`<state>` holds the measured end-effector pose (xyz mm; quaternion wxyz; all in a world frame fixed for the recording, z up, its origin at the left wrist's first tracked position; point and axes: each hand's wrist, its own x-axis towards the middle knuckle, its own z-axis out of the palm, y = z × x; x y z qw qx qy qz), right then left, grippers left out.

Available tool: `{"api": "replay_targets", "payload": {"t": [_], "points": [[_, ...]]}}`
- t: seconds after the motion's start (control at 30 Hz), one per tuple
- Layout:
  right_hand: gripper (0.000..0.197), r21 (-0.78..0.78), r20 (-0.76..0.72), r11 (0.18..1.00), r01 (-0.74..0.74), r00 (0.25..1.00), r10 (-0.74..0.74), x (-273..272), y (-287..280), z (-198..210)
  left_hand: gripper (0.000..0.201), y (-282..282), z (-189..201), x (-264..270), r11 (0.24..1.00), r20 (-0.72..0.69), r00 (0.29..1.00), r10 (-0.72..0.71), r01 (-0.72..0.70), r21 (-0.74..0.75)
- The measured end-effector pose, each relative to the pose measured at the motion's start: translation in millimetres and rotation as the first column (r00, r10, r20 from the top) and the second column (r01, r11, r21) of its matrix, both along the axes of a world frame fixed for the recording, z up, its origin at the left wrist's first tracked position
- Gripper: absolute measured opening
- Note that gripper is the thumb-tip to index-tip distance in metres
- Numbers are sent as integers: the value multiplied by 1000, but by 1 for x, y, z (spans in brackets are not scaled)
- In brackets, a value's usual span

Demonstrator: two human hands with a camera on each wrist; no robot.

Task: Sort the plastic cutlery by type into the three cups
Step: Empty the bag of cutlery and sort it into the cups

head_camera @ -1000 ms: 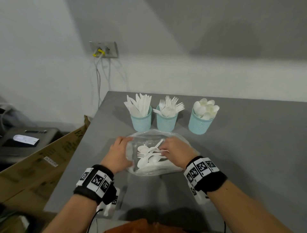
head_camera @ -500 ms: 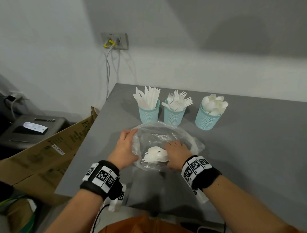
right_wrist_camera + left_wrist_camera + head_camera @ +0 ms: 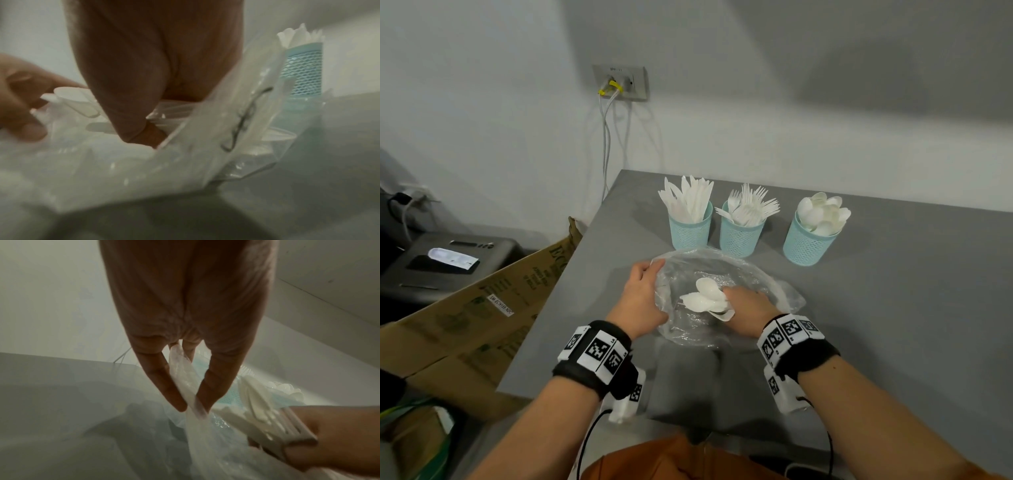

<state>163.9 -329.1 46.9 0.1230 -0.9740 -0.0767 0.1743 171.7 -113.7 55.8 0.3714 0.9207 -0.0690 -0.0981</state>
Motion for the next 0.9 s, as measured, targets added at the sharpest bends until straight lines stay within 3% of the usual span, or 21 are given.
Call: {"api": "replay_targets", "payload": {"t": [0.13,0.17,0.23,0.33,0.4,0.47,0.53,0.6,0.77,0.9], "points": [[23,280,130,959,51,987,-91,6,-3,13,96,2,2,0,999,-1,1000,7,-7,35],[13,410,144,909,71,979,-142,8,-3,17,93,1,3,0,997,19,1000,16,-18,73],[20,631,98,766,121,967,-233,8,0,29,84,-4,8,-3,980,120,992,39,-61,192],[13,809,-11,560,179,957,-290,7,13,47,70,-17,20,-6,969,231,973,-26,-33,246],[31,865,-54,460,201,949,-312,6,23,56,73,-30,28,-4,972,153,977,-147,114,206],[40,887,-121,391,245,942,-314,6,32,62,76,-43,35,0,976,105,971,-217,217,11],[50,887,-177,360,290,933,-315,4,37,60,67,-53,41,1,934,72,976,-207,219,-282],[52,893,-197,335,301,930,-310,3,39,59,64,-59,43,2,888,28,978,-205,198,-416],[34,906,-197,308,291,932,-304,3,38,65,57,-70,32,4,856,132,975,-180,222,-467],[53,952,-165,187,243,920,-356,5,36,74,45,-68,16,10,863,90,984,-157,181,-471]]}}
